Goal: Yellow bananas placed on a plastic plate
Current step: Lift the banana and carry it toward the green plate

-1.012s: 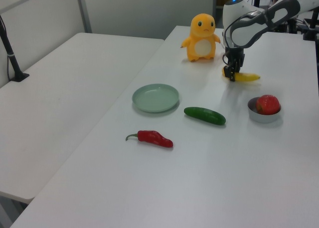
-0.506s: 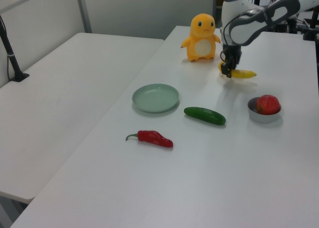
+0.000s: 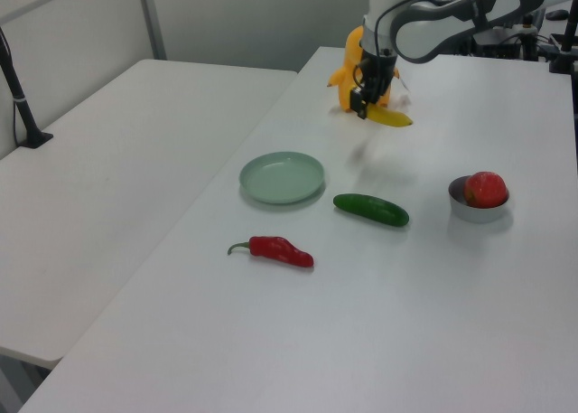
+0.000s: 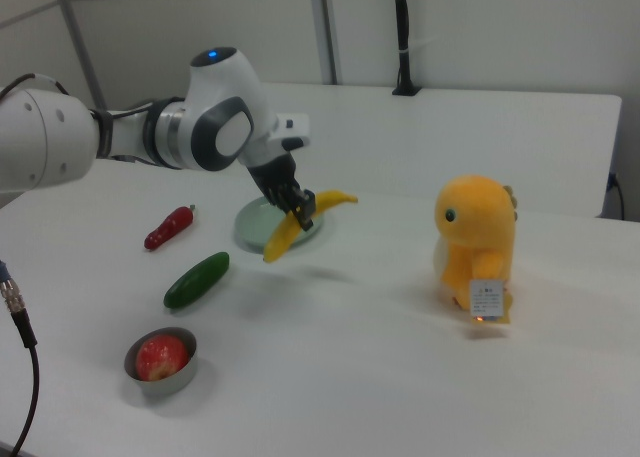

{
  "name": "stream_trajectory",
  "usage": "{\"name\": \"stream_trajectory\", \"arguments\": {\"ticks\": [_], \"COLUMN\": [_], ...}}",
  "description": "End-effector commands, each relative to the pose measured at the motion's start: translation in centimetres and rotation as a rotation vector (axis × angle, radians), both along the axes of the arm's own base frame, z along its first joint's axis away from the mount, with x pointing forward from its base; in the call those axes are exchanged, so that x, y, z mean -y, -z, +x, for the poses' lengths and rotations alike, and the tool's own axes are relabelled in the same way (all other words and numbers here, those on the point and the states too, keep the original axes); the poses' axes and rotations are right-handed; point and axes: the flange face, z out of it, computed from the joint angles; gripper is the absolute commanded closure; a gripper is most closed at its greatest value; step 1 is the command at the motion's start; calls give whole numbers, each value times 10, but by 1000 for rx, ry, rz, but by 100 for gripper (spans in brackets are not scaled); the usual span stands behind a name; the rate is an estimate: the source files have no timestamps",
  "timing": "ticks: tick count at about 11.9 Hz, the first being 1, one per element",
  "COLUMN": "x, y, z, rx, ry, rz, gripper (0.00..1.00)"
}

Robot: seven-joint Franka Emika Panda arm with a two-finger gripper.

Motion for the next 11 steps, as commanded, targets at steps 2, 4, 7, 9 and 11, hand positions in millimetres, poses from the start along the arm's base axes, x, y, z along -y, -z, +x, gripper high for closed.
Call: {"name": "stream_trajectory", "arguments": {"ticks": [2,4,7,9,11], "x": [-53,-78,-120,-137,-157], "y": [-4,11,41,48,51], "z": [27,51,61,63,61], "rx": [169,252,374,446,477], "ry": [-24,-9,-8,-38,-62], "rz": [24,51,91,108,140], "gripper": [84,83,82,80,79]}}
